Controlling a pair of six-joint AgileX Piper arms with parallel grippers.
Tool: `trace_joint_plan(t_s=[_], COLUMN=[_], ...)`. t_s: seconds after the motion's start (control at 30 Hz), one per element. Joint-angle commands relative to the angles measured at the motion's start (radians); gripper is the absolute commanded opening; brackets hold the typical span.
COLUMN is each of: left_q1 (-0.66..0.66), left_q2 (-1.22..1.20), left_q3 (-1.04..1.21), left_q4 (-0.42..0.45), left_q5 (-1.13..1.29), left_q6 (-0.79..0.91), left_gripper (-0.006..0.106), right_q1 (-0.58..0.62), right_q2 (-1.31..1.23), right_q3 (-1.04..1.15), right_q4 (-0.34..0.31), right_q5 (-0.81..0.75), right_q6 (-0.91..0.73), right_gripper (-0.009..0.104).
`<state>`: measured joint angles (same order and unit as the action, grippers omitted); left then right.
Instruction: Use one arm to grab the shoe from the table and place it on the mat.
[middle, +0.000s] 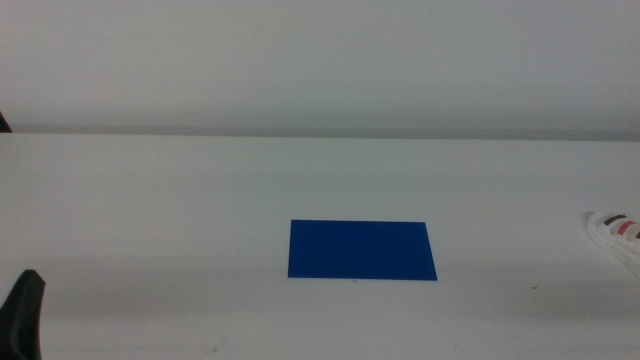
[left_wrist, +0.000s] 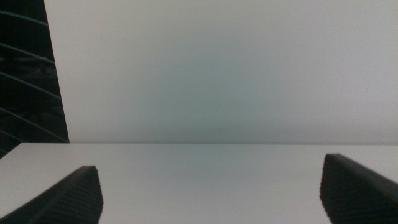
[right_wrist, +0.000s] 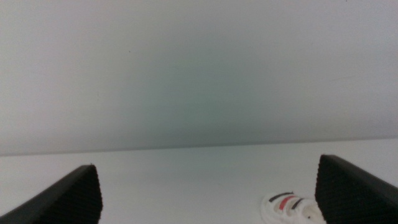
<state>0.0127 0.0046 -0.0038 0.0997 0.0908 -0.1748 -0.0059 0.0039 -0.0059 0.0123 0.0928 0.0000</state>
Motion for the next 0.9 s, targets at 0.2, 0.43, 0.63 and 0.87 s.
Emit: trace_joint_plan(t_s=[0.2, 0.43, 0.63, 0.87], left_q1=[-0.004, -0.004, -0.004, -0.004], left_q2=[-0.041, -0.041, -0.041, -0.041], left_q3=[0.043, 0.043, 0.043, 0.043], left_q4=[-0.002, -0.002, -0.002, -0.002], left_q5=[-0.011, -0.011, -0.011, -0.011], left_q6=[-0.006, -0.006, -0.006, -0.006], left_gripper=[0.094, 0.094, 0.094, 0.094], right_q1=[-0.006, -0.006, -0.006, -0.006], right_q2=[0.098, 0.544, 0.784, 0.939], right_q3=[-0.137, -0.602, -0.792, -0.796], right_q4=[-0.012, 0.058, 0.07, 0.244], right_q5=[0.069, 0.774, 1.005, 1.009], right_q6=[-0.007, 0.032, 0.037, -0.058], right_gripper=[0.091, 0.091, 0.091, 0.091])
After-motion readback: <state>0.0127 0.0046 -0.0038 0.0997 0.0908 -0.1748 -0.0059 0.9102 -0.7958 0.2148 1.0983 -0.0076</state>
